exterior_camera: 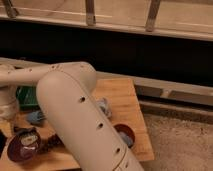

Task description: Wipe purple bowl with brush

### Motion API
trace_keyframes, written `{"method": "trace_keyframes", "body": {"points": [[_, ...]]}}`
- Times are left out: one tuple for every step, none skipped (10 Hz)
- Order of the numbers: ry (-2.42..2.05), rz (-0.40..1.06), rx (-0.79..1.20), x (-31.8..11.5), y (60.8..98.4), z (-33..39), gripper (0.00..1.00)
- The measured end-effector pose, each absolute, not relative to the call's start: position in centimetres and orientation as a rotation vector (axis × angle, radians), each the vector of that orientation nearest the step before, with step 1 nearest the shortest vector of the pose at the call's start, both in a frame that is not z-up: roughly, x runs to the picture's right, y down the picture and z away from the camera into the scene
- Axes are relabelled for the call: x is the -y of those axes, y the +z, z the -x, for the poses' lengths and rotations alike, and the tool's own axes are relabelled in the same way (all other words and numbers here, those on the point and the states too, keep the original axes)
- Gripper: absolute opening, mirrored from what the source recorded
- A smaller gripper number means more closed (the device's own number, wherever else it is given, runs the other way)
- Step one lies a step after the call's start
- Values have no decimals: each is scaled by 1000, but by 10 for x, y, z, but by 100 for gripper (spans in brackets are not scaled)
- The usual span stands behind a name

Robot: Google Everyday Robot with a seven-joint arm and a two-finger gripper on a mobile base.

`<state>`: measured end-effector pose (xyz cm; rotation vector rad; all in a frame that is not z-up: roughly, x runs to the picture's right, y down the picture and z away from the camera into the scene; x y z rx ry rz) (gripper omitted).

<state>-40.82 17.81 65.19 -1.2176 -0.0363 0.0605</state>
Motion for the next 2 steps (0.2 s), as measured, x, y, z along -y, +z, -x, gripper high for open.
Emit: {"method": "trace_keyframes", "body": {"points": [[60,1212,47,-176,654,408,0],[64,1207,61,-174,657,408,0]]}}
